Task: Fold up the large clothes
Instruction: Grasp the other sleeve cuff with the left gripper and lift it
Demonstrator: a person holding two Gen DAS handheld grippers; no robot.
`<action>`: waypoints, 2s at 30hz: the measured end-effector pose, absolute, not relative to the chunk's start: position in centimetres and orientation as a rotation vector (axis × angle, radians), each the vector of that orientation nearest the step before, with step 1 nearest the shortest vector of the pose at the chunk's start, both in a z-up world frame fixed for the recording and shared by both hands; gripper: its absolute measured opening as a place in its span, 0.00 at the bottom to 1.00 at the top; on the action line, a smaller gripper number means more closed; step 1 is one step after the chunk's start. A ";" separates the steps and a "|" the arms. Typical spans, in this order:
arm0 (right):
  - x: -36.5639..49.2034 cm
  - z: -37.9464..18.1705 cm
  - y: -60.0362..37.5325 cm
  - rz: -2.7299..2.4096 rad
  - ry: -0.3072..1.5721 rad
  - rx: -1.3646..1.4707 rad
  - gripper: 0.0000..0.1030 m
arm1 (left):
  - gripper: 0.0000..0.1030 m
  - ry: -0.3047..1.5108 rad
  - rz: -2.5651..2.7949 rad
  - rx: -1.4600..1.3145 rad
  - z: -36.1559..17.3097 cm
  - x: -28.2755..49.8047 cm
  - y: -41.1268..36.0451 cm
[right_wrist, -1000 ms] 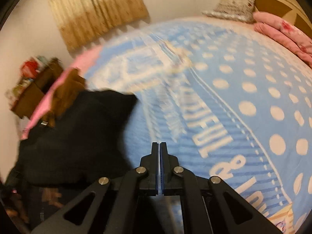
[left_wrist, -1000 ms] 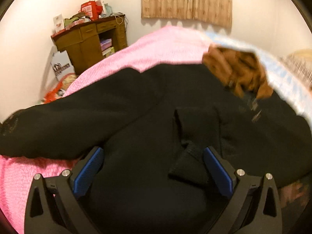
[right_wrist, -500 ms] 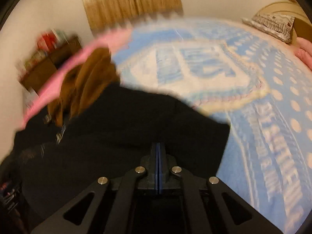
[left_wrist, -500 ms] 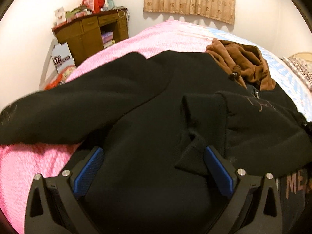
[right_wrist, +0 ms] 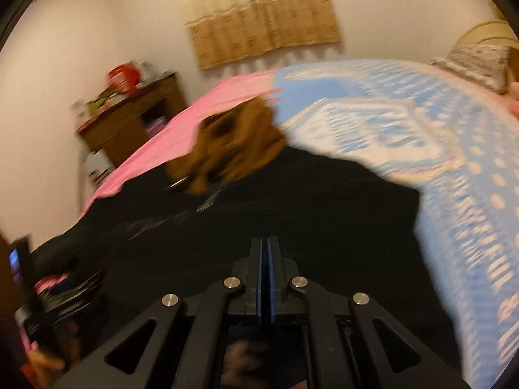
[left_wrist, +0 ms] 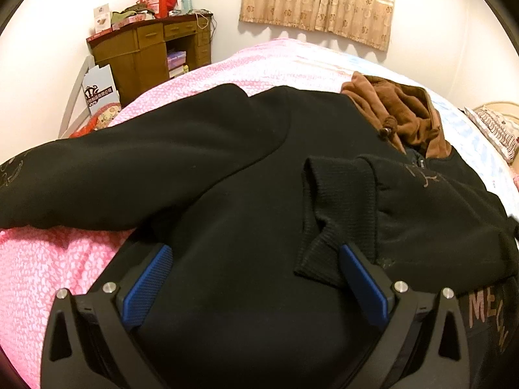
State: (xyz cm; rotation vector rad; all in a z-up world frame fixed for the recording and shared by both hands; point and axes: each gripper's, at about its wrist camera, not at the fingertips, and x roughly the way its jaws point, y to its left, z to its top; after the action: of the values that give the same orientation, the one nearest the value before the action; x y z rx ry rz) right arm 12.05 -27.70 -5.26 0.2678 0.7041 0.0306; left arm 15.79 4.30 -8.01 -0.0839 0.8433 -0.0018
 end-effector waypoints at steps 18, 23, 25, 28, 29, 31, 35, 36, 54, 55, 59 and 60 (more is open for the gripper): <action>8.3 -6.6 -22.1 0.348 0.718 0.565 0.91 | 1.00 0.755 0.060 -0.275 -3.1 10.1 15.0; 8.8 -5.9 -17.5 0.407 0.773 0.477 0.91 | 1.00 0.672 0.232 -0.400 -1.3 8.2 23.5; 8.8 -6.0 -16.5 0.407 0.780 0.460 0.91 | 1.00 0.644 0.309 -0.478 -1.2 7.7 27.3; 8.1 -6.4 -15.3 0.426 0.792 0.471 0.91 | 1.00 0.618 0.444 -0.571 -1.6 7.5 32.1; 7.8 -6.4 -15.1 0.430 0.794 0.467 0.91 | 1.00 0.607 0.482 -0.592 -1.9 7.6 33.3; 7.2 -6.3 -14.7 0.432 0.799 0.454 0.91 | 1.00 0.596 0.536 -0.630 -2.5 8.1 34.6; 6.4 -6.1 -15.0 0.417 0.803 0.452 0.91 | 1.00 0.628 0.515 -0.721 -4.4 10.9 35.7; 6.2 -6.0 -15.3 0.411 0.801 0.460 0.91 | 0.97 0.644 0.494 -0.759 -5.2 11.7 35.9; 4.3 -6.3 -18.9 0.305 0.808 0.571 0.91 | 0.20 0.671 0.529 -0.770 -7.7 13.2 35.6; 4.2 -6.4 -18.9 0.306 0.807 0.574 0.91 | 0.19 0.666 0.536 -0.750 -7.3 13.2 35.4; 3.9 -6.3 -19.6 0.298 0.792 0.600 0.91 | 0.19 0.607 0.579 -0.643 -4.6 12.6 33.9; 3.7 -6.3 -19.8 0.295 0.790 0.606 0.91 | 0.19 0.588 0.589 -0.618 -3.7 12.4 33.4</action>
State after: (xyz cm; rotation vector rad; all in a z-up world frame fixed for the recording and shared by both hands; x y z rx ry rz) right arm 3.74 -19.77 -6.34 0.6057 0.7902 0.2947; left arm 12.45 33.38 -3.71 -0.6181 0.5884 0.5888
